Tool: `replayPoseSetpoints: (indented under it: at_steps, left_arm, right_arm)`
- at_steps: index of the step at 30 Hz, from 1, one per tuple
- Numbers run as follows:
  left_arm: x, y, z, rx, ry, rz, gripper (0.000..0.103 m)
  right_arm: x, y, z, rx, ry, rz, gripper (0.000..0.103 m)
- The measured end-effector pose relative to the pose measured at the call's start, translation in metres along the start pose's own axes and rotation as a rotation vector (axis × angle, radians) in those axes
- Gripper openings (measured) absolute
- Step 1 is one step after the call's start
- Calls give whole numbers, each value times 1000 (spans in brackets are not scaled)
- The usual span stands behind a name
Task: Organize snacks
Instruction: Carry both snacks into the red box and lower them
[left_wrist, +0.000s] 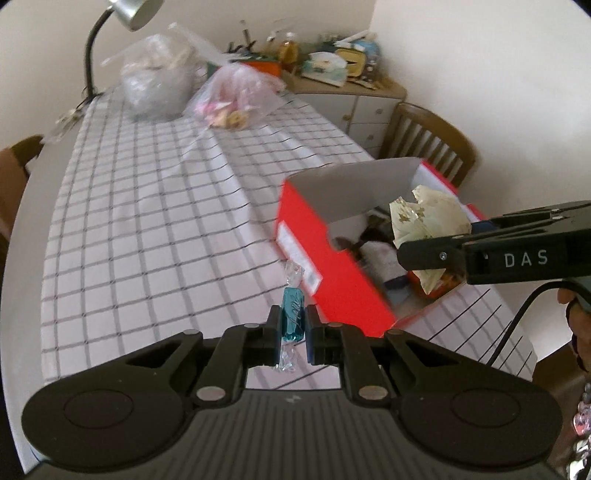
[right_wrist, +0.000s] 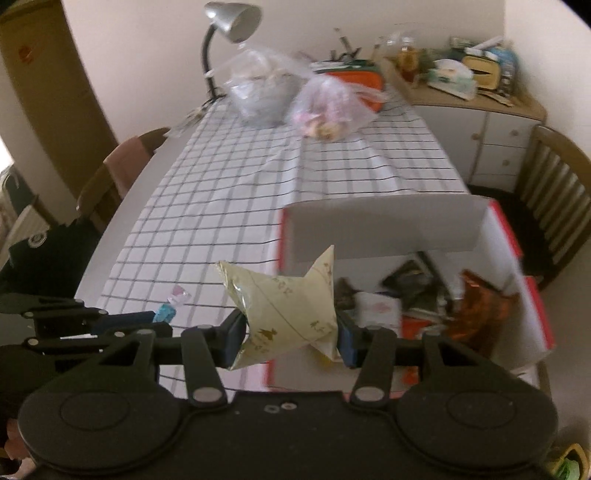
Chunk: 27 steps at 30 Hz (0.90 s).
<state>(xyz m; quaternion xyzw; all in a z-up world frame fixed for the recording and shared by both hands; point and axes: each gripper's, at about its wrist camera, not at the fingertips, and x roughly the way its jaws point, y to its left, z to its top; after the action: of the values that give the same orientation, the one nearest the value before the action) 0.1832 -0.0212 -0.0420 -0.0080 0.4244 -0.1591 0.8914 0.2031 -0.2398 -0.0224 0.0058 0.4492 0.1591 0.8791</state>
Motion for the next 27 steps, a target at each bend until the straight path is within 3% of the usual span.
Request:
replayPoseSetpoints:
  at_steps: [14, 27]
  left_arm:
    - [57, -84, 60, 37, 24, 35, 12]
    - [147, -103, 94, -20, 148, 165, 12]
  right_arm:
    - [5, -114, 18, 28, -3, -47, 50]
    - [71, -146, 44, -69, 97, -25, 50]
